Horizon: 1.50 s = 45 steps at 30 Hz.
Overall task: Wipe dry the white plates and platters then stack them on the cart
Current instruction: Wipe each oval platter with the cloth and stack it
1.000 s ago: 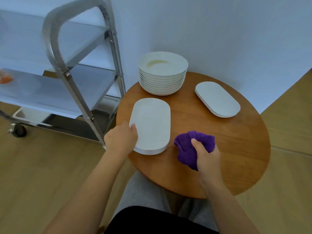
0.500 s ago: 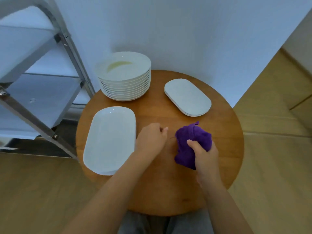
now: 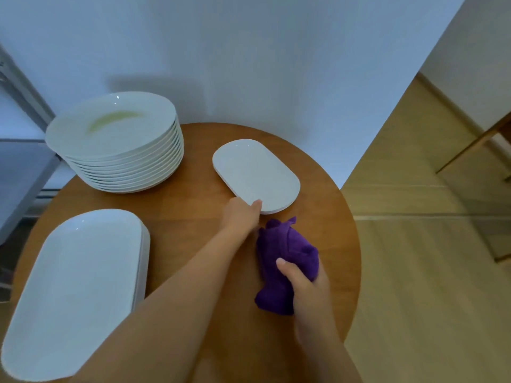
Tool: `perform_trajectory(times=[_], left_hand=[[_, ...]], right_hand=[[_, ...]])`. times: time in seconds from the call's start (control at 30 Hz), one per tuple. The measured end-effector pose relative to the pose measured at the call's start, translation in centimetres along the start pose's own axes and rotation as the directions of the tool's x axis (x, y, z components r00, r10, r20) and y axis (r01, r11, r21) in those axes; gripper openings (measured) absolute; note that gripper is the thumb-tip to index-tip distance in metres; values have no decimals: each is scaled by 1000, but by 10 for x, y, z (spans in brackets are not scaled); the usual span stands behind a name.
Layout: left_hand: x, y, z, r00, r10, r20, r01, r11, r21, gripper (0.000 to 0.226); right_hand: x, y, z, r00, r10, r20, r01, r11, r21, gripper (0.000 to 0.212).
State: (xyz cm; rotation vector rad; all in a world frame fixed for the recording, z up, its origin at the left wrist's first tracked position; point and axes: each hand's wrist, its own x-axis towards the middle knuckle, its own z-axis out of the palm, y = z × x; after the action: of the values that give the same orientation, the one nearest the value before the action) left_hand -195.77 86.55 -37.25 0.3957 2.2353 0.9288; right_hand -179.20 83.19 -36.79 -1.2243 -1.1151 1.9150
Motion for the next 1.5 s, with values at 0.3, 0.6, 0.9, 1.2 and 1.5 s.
perform_trajectory(times=[0.3, 0.6, 0.9, 1.2, 1.5], left_hand=[[-25, 8, -28, 990, -125, 58, 138, 898, -418, 16], [-147, -53, -52, 983, 71, 170, 19, 879, -476, 21], [-198, -103, -130, 940, 96, 326, 237, 501, -832, 58], [-220, -128, -143, 920, 70, 385, 377, 105, -920, 29], [-253, -128, -100, 983, -44, 178, 182, 122, -976, 21]], right_hand=[[-5, -2, -8, 997, -25, -79, 31, 997, 74, 29], [-41, -19, 0, 977, -52, -208, 87, 983, 163, 35], [-109, -33, -30, 999, 54, -6, -55, 998, -38, 27], [-141, -36, -14, 981, -193, -27, 151, 840, -521, 27], [-158, -6, 18, 966, -251, 59, 127, 265, -956, 88]])
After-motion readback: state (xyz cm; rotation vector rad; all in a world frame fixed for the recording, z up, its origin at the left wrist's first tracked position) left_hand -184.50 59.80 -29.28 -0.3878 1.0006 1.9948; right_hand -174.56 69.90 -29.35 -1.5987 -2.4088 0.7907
